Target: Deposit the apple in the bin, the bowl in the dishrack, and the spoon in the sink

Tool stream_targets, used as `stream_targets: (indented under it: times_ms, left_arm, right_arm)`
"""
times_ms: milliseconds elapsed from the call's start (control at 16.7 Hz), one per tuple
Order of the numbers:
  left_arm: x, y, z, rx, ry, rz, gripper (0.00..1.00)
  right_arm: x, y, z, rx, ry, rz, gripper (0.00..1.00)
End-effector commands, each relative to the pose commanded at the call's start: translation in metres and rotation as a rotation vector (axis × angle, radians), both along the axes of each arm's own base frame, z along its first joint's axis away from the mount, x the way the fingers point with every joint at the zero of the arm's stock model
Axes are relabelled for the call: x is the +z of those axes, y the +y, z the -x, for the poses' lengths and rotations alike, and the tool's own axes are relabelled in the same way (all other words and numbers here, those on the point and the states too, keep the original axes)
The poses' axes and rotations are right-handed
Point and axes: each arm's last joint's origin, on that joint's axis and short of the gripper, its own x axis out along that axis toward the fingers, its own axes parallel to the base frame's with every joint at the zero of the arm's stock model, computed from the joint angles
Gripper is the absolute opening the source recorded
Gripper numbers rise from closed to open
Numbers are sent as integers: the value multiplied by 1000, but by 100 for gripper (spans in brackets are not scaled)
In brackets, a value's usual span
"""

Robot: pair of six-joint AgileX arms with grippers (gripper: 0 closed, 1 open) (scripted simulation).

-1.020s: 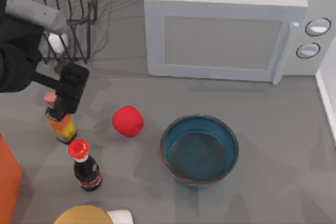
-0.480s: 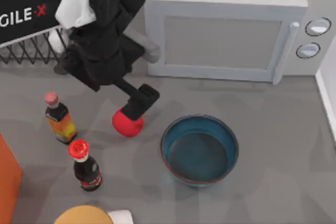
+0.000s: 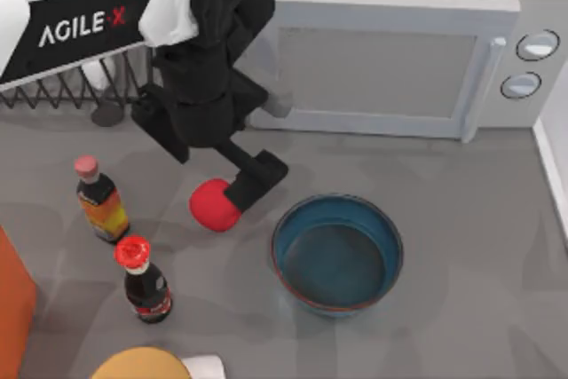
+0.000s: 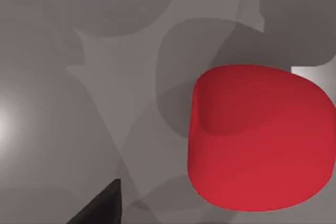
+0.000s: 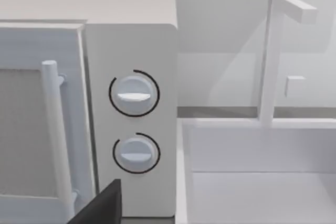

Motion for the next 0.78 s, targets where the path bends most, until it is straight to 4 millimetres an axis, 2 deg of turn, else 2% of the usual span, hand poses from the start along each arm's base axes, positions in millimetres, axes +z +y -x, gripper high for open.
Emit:
stream_targets:
  times_ms: [180, 600, 780]
  left_arm:
    - [-6, 1, 0, 2, 2, -1, 100]
    - [-68, -1, -1, 0, -1, 1, 100]
    - [-70, -1, 0, 0, 0, 0, 100]
  right_arm:
    - [0, 0, 0, 0, 0, 0, 100]
    - [0, 0, 0, 0, 0, 0, 100]
    - [0, 0, 0, 0, 0, 0, 100]
